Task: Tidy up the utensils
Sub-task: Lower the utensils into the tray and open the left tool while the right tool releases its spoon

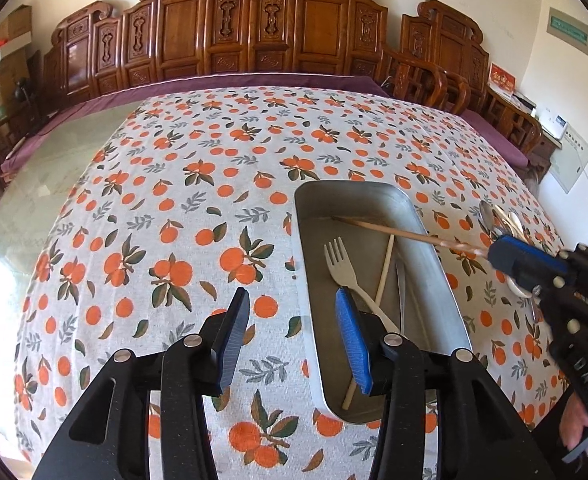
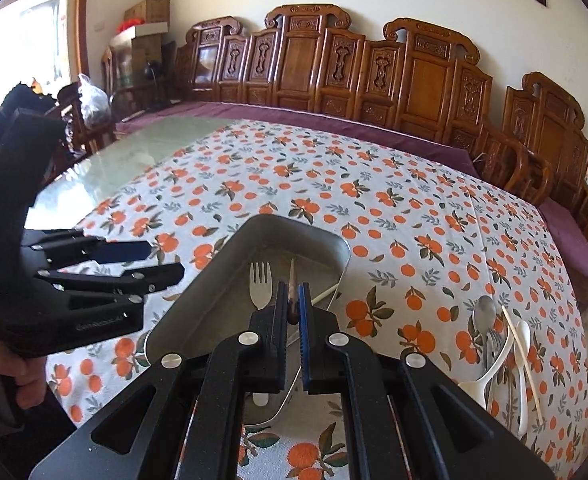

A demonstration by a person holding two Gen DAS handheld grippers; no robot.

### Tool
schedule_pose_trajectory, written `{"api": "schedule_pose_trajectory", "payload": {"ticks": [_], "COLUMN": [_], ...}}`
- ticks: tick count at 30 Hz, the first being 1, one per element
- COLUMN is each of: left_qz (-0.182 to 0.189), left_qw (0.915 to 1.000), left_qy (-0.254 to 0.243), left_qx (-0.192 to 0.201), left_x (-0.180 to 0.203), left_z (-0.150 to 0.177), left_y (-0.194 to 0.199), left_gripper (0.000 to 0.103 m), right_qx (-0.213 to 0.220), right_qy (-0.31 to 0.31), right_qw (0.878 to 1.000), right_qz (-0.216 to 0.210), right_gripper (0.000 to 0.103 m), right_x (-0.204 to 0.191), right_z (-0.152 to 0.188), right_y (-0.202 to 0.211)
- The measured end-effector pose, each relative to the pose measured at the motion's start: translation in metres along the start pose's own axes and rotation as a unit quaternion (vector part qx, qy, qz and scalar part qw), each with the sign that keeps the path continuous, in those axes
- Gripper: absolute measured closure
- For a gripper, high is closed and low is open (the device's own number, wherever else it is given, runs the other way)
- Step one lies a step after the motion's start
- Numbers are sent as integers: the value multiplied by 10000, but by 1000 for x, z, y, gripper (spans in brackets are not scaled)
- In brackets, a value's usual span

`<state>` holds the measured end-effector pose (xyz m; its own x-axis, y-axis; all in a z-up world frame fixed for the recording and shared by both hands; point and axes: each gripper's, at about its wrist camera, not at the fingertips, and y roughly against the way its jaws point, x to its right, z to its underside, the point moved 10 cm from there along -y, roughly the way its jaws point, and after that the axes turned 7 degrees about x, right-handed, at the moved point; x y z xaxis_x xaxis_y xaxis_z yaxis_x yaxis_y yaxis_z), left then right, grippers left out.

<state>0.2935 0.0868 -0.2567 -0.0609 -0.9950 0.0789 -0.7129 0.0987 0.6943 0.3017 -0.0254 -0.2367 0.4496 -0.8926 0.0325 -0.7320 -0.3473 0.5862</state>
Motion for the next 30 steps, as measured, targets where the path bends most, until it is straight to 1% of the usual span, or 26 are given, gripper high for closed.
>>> {"api": "schedule_pose_trajectory", "payload": {"ticks": [4,10,15,17,21,24,26,27,29,30], "left_qz": [16,17,18,25,26,41,57,58,58,60], "left_qw": [10000,10000,10000,10000,10000,10000,9999,9999,9998,9998], "left_qy": [-13,-22,-21,-33,-57,-66,-77,-96,-144,-158], "left_qx": [17,19,19,25,32,41,63,74,101,108], "left_x": [2,4,4,5,8,11,14,17,23,26], "left_z": [-1,-1,-1,-2,-2,-3,-3,-3,-3,-2], "left_y": [1,2,2,2,2,3,5,6,9,11], "left_gripper": [60,60,59,58,57,57,54,50,46,41], "right_qx": [-127,-395,-490,-479,-394,-270,-222,-204,-191,-189], "right_qy": [21,-443,-721,-759,-848,-786,-802,-796,-811,-813], "right_qw": [9999,9975,9940,9929,9908,9920,9921,9924,9927,9928], "right_qz": [20,-386,-657,-778,-976,-950,-940,-919,-874,-856], "right_gripper": [96,94,93,80,79,79,79,79,79,79], "right_x": [-5,-11,-13,-15,-16,-13,-8,-4,7,12], "right_z": [8,25,29,28,24,16,14,13,16,17], "right_y": [-2,-7,-7,-5,1,10,17,20,30,34]}}
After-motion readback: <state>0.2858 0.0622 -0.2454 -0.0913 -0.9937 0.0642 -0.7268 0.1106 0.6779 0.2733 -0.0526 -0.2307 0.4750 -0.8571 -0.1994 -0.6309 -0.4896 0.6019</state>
